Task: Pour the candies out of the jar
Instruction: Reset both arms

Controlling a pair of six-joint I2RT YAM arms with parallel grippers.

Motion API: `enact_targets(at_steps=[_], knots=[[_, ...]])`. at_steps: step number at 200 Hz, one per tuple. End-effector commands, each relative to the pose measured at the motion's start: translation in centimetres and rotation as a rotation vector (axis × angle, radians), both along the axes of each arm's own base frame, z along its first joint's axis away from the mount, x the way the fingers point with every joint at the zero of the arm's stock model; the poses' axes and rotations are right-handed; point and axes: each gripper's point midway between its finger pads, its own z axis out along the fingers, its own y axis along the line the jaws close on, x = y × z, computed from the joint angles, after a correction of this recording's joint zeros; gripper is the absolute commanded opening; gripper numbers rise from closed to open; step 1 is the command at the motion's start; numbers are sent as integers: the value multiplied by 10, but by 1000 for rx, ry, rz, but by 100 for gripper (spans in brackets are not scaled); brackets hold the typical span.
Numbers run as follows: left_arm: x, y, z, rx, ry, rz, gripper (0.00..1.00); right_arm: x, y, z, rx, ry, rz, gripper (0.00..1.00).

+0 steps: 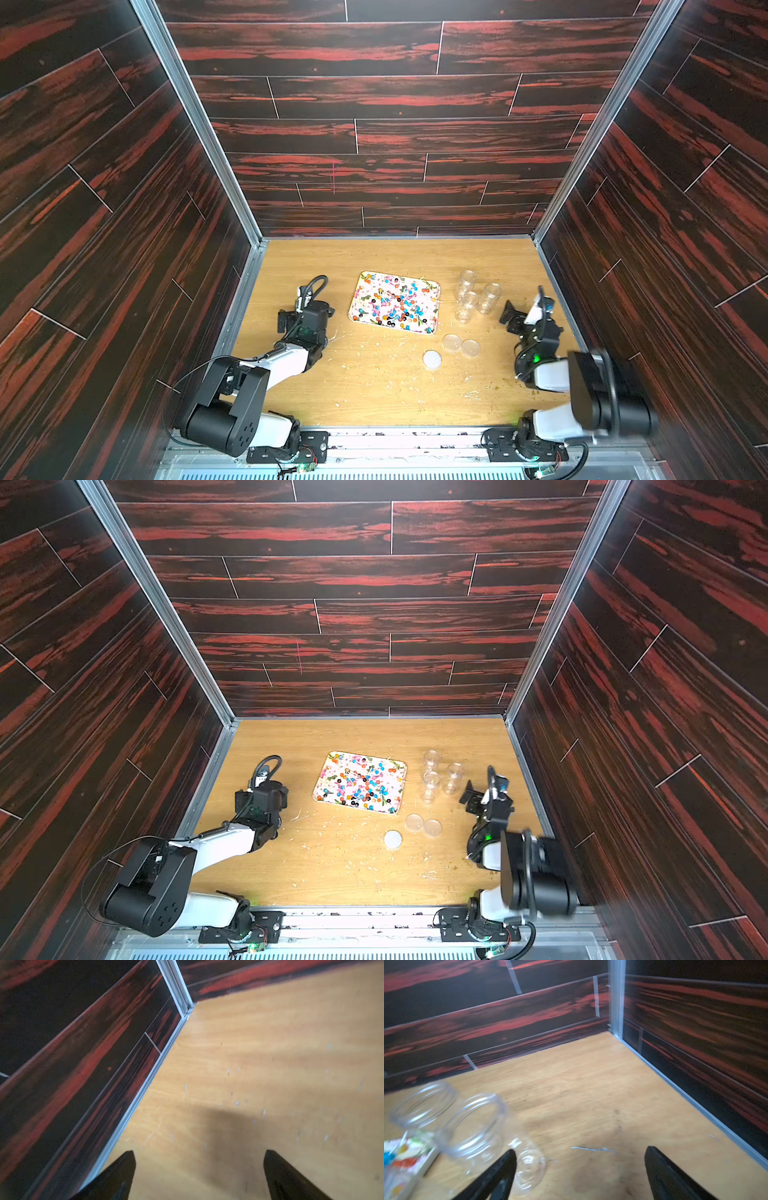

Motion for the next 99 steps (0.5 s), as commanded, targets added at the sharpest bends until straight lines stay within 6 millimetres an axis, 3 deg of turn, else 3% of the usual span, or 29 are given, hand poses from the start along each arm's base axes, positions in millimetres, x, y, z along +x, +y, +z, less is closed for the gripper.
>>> enact_targets(at_steps=[1,54,75,99], knots=[[19,-3,16,-102,-110,-41,100,1,5,31,-97,-133,-8,99],[31,14,11,-109,-101,-47,100,11,4,28,-95,-107,-10,99],[36,26,5,-149,-173,-25,100,15,6,25,-95,-86,6,99],[41,31,-3,-207,-95,-27,100,20,9,22,-97,-56,25,99]])
